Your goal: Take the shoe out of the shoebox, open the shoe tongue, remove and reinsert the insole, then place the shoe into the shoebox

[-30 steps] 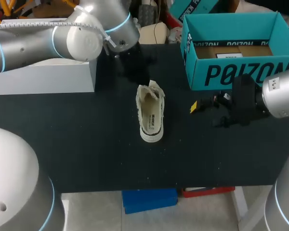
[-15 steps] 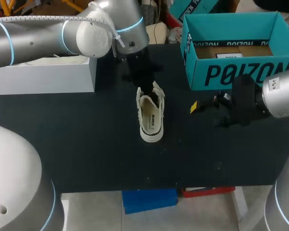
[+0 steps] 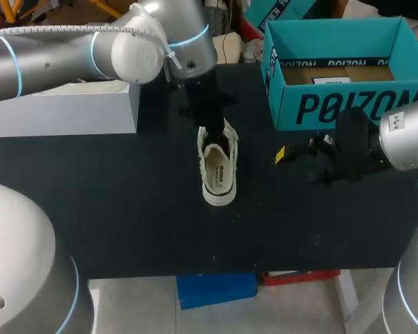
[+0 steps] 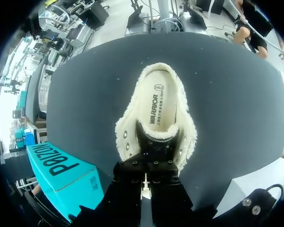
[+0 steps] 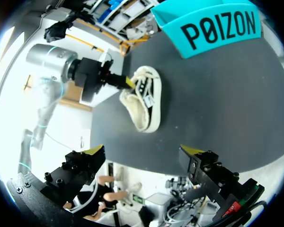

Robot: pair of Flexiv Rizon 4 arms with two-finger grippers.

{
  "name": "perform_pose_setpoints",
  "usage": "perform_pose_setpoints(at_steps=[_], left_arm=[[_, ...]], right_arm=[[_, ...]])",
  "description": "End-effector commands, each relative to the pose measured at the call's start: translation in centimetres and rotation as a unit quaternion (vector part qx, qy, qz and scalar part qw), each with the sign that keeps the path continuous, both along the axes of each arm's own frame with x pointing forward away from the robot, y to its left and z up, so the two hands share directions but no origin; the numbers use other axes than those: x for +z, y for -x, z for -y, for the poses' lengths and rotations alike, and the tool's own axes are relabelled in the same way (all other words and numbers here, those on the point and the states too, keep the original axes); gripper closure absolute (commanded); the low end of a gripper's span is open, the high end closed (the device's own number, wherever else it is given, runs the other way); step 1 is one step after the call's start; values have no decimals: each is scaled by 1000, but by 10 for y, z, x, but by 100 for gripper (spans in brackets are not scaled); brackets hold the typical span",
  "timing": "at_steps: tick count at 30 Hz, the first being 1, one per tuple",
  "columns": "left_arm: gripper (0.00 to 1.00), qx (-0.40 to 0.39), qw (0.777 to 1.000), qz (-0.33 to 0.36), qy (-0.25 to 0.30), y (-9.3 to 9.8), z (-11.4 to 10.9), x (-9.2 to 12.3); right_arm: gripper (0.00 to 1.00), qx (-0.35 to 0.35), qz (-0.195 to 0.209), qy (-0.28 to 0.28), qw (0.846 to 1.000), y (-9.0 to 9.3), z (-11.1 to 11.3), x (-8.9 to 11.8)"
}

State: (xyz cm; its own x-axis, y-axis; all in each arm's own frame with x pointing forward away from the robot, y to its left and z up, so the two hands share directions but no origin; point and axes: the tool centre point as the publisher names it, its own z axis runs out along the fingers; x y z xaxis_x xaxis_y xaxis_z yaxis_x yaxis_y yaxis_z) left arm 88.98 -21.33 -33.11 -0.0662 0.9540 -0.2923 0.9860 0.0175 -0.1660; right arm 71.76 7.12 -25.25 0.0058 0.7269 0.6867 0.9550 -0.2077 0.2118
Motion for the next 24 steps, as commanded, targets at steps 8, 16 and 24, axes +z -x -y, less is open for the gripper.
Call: perform_pose_setpoints(at_steps=[8, 16, 24], left_arm=[[76, 22, 1000, 10, 12, 29, -38, 38], [7, 154, 976, -49, 147, 39, -64, 47], [0, 205, 962, -40, 175, 49, -83, 51]], right_arm=[[0, 0, 0, 1, 1000, 0, -1, 0], [0, 0, 0, 1, 1000, 0, -1, 0], [0, 0, 0, 1, 1000, 0, -1, 0]])
